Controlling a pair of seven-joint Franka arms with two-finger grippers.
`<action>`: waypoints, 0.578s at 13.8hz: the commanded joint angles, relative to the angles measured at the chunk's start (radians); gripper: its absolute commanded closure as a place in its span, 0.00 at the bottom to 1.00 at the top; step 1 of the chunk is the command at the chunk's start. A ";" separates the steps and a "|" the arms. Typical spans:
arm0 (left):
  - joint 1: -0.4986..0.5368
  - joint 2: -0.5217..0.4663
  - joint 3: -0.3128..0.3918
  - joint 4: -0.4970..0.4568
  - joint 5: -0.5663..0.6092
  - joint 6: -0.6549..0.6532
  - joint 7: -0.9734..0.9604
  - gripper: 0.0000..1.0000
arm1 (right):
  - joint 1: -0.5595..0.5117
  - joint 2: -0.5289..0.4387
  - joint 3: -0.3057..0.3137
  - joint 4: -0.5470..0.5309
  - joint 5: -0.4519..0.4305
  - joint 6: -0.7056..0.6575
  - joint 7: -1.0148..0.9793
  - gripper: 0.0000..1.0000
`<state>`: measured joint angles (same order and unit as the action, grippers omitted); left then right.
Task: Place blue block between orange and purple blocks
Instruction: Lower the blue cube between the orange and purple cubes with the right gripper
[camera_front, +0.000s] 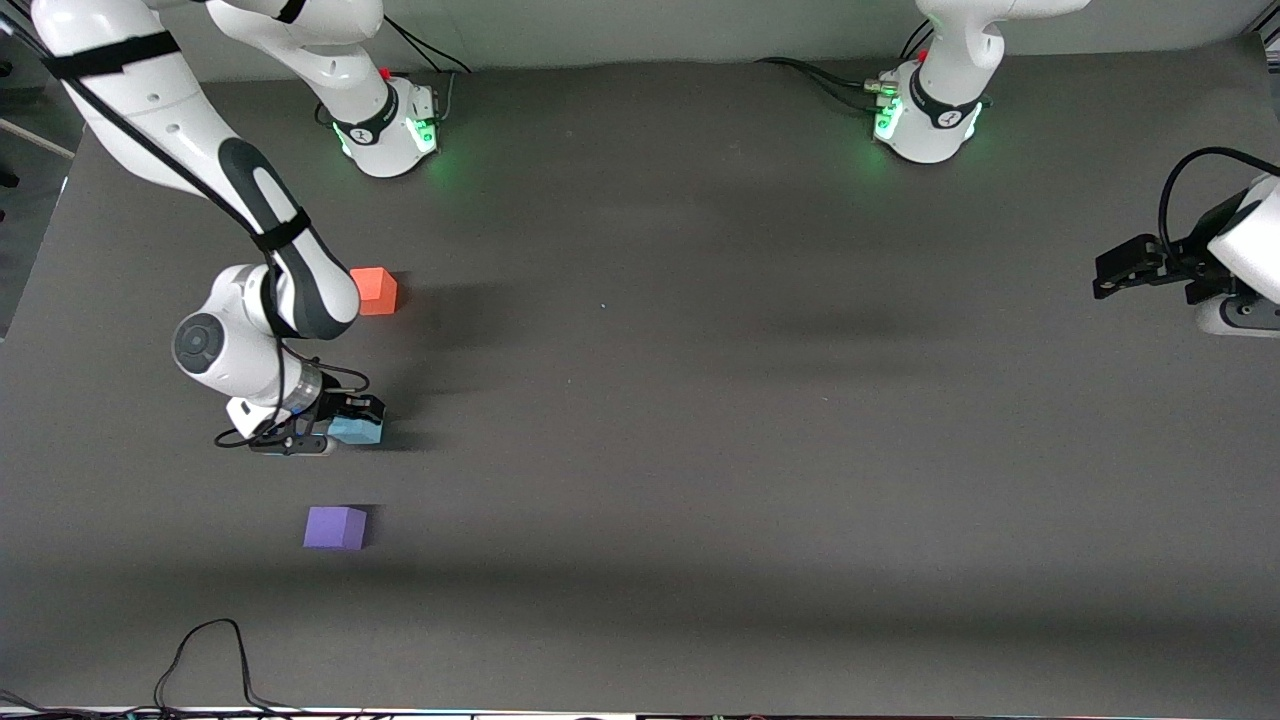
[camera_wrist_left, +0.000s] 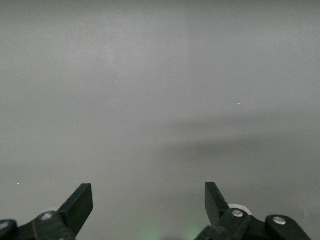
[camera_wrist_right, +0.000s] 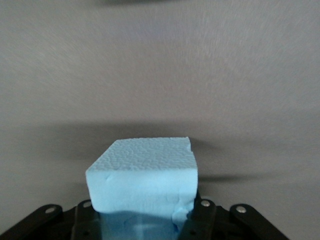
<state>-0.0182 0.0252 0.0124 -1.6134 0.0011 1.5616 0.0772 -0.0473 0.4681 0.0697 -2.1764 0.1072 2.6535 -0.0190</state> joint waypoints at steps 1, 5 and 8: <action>0.003 -0.016 -0.003 0.000 0.008 -0.018 0.004 0.00 | 0.006 -0.014 -0.008 -0.014 0.006 0.003 -0.027 0.00; 0.003 -0.014 -0.003 -0.002 0.008 -0.018 0.004 0.00 | 0.006 -0.112 -0.008 0.018 0.006 -0.152 -0.019 0.00; 0.003 -0.016 -0.003 -0.002 0.007 -0.018 0.004 0.00 | 0.004 -0.262 -0.010 0.065 0.006 -0.366 -0.025 0.00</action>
<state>-0.0182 0.0252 0.0124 -1.6135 0.0011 1.5611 0.0772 -0.0475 0.3314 0.0687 -2.1158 0.1071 2.4023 -0.0201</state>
